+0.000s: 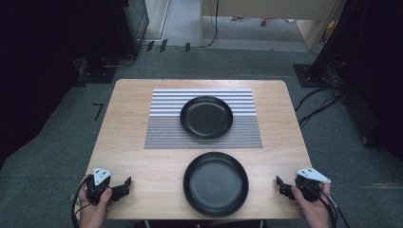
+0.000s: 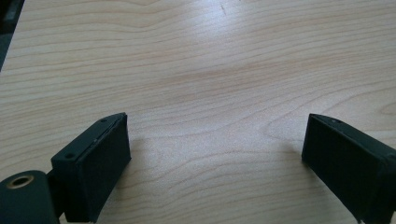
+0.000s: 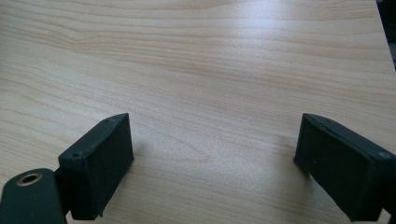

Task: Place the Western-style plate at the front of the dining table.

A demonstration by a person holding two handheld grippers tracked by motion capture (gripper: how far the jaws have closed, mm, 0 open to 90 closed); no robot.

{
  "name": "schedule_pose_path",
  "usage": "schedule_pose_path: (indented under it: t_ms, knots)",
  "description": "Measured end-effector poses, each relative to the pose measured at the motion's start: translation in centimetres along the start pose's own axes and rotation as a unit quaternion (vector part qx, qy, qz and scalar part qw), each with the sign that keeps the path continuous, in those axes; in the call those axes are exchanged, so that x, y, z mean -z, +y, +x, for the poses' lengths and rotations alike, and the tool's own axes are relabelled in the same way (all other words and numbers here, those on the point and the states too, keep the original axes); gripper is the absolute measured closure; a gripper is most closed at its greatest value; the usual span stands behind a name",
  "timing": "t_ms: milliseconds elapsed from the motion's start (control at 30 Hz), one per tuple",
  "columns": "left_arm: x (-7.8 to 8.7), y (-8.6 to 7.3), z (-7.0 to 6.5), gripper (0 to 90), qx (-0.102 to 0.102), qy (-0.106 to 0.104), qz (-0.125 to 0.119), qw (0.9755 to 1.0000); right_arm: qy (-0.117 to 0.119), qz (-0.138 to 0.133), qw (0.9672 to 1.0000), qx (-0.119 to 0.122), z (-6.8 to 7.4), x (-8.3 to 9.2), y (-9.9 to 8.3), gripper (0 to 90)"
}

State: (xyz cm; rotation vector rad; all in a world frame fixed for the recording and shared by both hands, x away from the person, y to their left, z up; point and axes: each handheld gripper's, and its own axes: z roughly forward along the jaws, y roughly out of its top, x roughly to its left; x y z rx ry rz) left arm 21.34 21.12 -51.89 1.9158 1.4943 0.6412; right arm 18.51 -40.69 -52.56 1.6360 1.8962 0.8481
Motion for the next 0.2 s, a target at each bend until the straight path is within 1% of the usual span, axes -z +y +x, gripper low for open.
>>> schedule_pose_path:
  t_ms: [200]
  knots:
    - [-0.1, 0.09, 0.08, 7.3, 0.001, 0.001, 0.0, 1.0, -0.001, 0.006, 1.0, -0.001, -0.04, -0.2, 0.14, 4.7]
